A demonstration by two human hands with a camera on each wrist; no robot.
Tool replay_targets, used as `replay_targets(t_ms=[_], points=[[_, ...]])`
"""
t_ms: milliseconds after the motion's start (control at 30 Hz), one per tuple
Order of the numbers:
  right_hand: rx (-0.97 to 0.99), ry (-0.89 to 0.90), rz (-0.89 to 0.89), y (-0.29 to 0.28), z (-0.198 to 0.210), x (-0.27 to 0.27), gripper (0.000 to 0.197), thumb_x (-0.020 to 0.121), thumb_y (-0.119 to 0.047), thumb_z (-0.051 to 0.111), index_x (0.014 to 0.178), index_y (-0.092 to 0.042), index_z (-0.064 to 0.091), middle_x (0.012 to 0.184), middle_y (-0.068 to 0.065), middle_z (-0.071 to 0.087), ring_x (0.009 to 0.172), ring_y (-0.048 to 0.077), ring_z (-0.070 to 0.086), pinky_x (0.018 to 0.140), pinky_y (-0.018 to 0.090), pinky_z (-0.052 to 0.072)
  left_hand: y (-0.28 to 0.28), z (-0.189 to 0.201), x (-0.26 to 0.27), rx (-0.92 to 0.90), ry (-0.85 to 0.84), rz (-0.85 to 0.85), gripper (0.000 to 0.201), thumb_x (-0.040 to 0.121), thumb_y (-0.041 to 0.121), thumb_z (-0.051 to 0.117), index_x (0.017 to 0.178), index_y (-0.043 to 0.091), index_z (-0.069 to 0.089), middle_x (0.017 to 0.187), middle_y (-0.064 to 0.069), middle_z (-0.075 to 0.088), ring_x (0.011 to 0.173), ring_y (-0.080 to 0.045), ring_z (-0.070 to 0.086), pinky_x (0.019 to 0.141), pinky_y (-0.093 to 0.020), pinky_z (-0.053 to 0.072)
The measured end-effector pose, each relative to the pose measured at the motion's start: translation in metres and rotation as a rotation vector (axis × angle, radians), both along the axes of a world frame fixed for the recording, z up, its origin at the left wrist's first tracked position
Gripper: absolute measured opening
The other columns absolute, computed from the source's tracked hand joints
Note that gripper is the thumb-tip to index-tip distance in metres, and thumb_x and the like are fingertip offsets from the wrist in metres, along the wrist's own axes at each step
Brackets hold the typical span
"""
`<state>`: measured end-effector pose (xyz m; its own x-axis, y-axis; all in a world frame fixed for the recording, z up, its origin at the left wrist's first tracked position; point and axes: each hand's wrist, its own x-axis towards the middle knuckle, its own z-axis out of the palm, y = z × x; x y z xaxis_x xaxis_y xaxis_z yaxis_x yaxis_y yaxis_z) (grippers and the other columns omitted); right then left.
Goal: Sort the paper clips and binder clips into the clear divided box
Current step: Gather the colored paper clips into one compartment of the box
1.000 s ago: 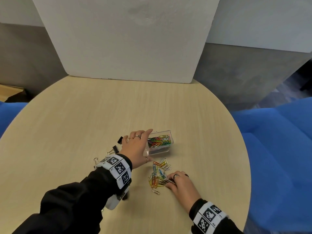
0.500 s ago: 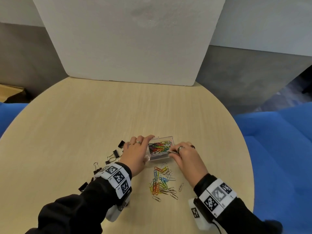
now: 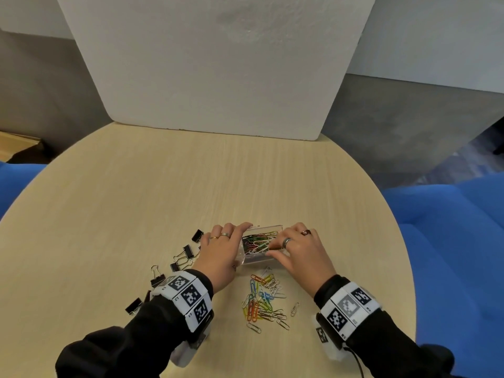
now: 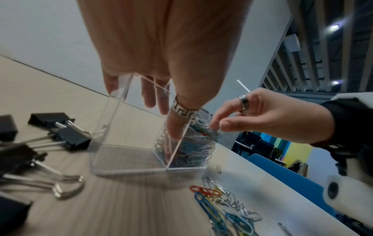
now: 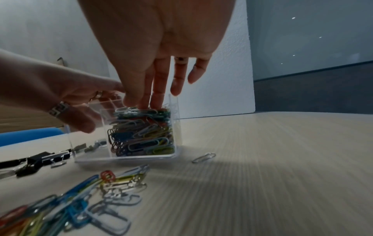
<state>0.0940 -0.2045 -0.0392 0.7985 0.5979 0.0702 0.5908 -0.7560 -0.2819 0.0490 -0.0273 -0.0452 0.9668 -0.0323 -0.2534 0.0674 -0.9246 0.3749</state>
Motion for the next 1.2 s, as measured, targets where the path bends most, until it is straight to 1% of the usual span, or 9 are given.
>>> replay_targets(t_ms=[133,367,433,533,700,867,1000,1133,1200], points=[[-0.093,-0.044,0.058,-0.004,-0.007,-0.004,0.029,0.081,-0.044,0.045,0.088,-0.032,0.07,0.085,-0.017,0.066,0.082,0.013,0.052,0.07,0.03,0.036,0.0,0.0,0.0,0.001,0.003,0.001,0.082,0.082,0.005,0.053,0.145,0.031,0.008,0.136,0.002,0.031,0.125,-0.021,0.027,0.107,-0.038,0.022],[0.175,-0.031,-0.072,-0.003,-0.006,-0.009,0.031,0.088,-0.04,0.044,0.083,-0.019,0.066,0.08,-0.006,0.063,0.079,0.01,0.05,0.071,0.022,0.04,-0.001,-0.002,0.005,-0.001,-0.013,0.02,0.08,0.083,0.008,0.055,0.144,0.03,0.009,0.134,0.001,0.033,0.124,-0.021,0.029,0.105,-0.038,0.023],[0.129,0.159,-0.023,0.0,-0.014,-0.02,0.037,0.091,-0.041,0.04,0.096,-0.015,0.066,0.095,-0.002,0.063,0.091,0.008,0.05,0.083,0.024,0.046,-0.001,-0.003,0.007,-0.012,-0.019,0.025,0.079,0.083,0.009,0.056,0.144,0.03,0.01,0.133,0.001,0.034,0.122,-0.021,0.029,0.103,-0.038,0.025],[-0.088,0.365,0.199,0.003,-0.033,-0.038,0.057,0.088,-0.047,0.03,0.131,-0.015,0.049,0.137,0.004,0.047,0.129,0.02,0.036,0.108,0.036,0.033,0.0,-0.004,0.009,-0.027,-0.026,0.029,0.077,0.084,0.011,0.056,0.144,0.029,0.011,0.132,0.001,0.034,0.12,-0.021,0.03,0.101,-0.038,0.026],[-0.209,0.413,0.353,-0.012,-0.048,-0.053,0.072,0.084,-0.055,0.023,0.139,-0.01,0.036,0.15,0.001,0.03,0.142,0.02,0.017,0.114,0.031,0.008,0.0,-0.005,0.008,-0.031,-0.035,0.038,0.077,0.084,0.011,0.057,0.144,0.03,0.013,0.132,0.001,0.035,0.121,-0.021,0.029,0.102,-0.038,0.025],[-0.112,0.442,0.091,-0.034,-0.031,-0.052,0.086,0.076,-0.066,-0.002,0.139,-0.022,0.038,0.149,-0.007,0.031,0.139,0.007,0.022,0.105,0.014,0.014,0.0,-0.004,0.008,-0.036,-0.035,0.039,0.077,0.083,0.01,0.057,0.143,0.03,0.013,0.131,0.001,0.035,0.12,-0.021,0.03,0.102,-0.039,0.025],[-0.199,0.422,-0.129,-0.037,-0.038,-0.028,0.059,0.097,-0.045,0.02,0.147,-0.016,0.006,0.156,-0.003,-0.001,0.143,0.01,-0.001,0.109,0.02,0.005,-0.001,-0.002,0.009,-0.04,-0.024,0.045,0.078,0.082,0.008,0.057,0.143,0.03,0.014,0.131,0.0,0.036,0.12,-0.021,0.03,0.103,-0.04,0.026],[-0.307,0.467,-0.07,-0.035,-0.043,-0.026,0.064,0.096,-0.048,0.013,0.147,-0.009,0.008,0.157,0.003,-0.003,0.143,0.013,0.0,0.114,0.026,0.011,-0.001,-0.002,0.008,-0.025,-0.016,0.042,0.081,0.079,0.005,0.056,0.143,0.03,0.013,0.131,0.0,0.036,0.12,-0.022,0.03,0.101,-0.039,0.027],[-0.315,0.479,0.008,-0.035,-0.038,-0.04,0.088,0.078,-0.063,-0.005,0.146,-0.011,0.013,0.157,0.0,-0.001,0.143,0.011,0.003,0.114,0.028,0.016,-0.001,-0.003,0.009,-0.031,-0.019,0.043,0.081,0.079,0.006,0.057,0.143,0.03,0.013,0.131,0.0,0.036,0.121,-0.022,0.03,0.101,-0.04,0.027]])
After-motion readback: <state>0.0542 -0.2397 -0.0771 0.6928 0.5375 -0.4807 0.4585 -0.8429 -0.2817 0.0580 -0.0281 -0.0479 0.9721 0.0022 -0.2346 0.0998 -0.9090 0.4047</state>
